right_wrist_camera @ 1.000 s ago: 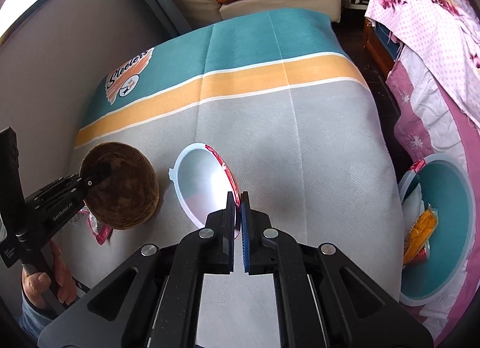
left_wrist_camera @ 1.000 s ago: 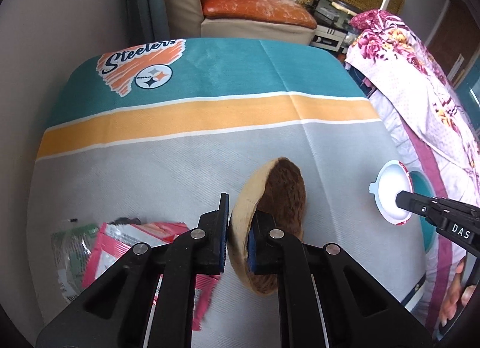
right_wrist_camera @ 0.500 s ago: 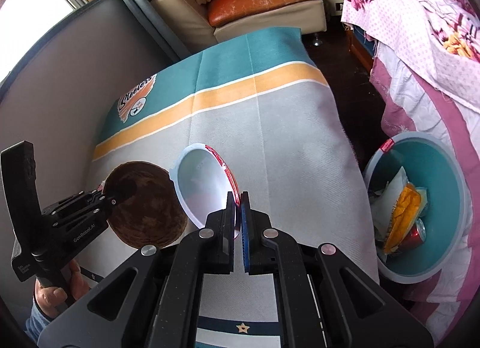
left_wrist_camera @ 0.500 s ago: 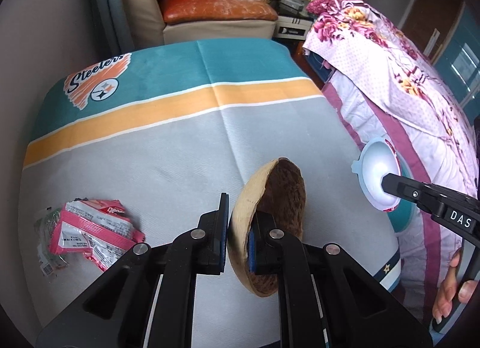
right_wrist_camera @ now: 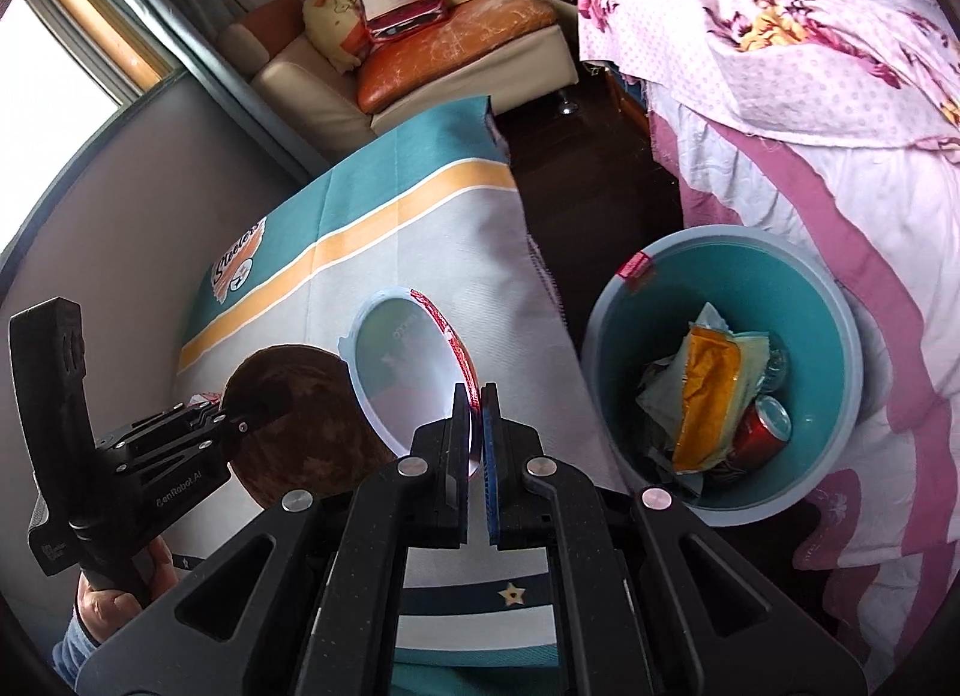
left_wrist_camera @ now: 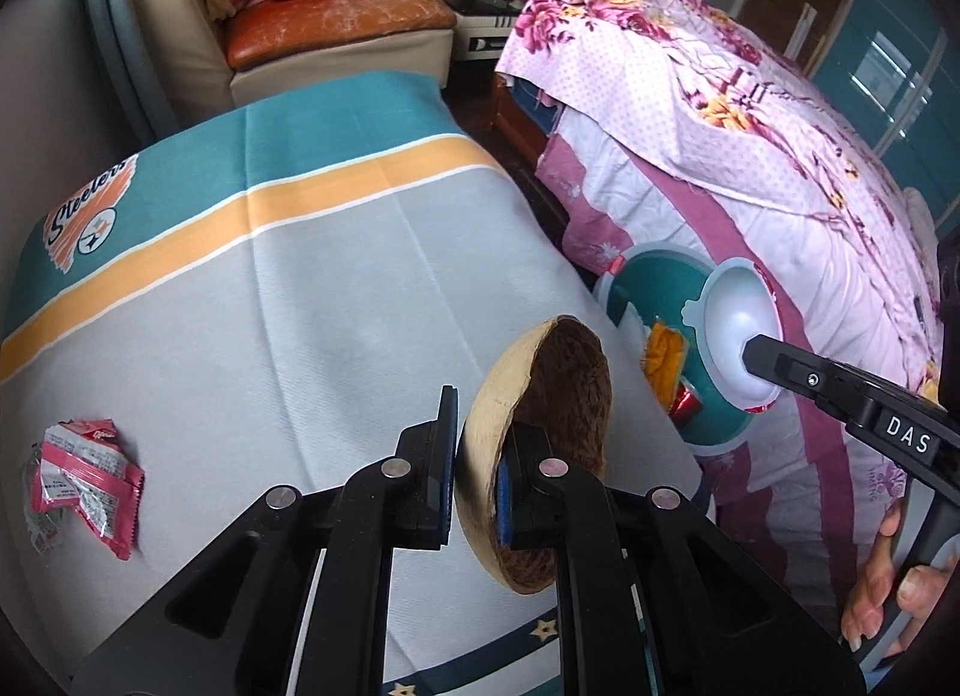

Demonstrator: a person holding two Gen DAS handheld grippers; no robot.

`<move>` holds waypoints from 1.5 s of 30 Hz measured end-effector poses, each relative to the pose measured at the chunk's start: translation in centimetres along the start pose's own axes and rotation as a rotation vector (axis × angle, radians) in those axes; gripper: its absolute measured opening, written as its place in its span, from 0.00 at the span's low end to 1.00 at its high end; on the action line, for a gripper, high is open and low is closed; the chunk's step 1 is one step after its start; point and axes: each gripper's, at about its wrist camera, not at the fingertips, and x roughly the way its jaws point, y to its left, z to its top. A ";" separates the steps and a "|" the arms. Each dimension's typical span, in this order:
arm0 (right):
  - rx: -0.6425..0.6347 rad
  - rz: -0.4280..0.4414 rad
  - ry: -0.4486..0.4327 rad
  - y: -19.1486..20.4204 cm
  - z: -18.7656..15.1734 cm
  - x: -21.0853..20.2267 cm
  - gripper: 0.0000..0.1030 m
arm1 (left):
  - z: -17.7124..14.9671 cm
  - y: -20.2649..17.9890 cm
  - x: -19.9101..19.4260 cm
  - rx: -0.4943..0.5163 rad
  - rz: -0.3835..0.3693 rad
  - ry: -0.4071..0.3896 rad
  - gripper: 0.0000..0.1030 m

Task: Collect trash
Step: 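Carry the wooden bowl and white lid over the teal bin with both grippers, then open the left gripper to drop the bowl while the right drops the lid in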

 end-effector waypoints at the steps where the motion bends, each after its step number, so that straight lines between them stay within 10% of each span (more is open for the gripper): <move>1: 0.008 -0.001 -0.005 -0.7 -0.1 -0.4 0.04 | 0.1 -0.8 0.2 0.009 -0.004 0.002 0.11; 30: 0.210 -0.134 -0.057 -15.1 -0.1 -3.9 0.04 | 3.2 -16.1 11.9 0.179 -0.110 0.168 0.13; 45: 0.216 -0.145 -0.012 -15.5 0.3 -1.9 0.04 | 3.3 -13.7 11.9 0.145 -0.096 0.143 0.58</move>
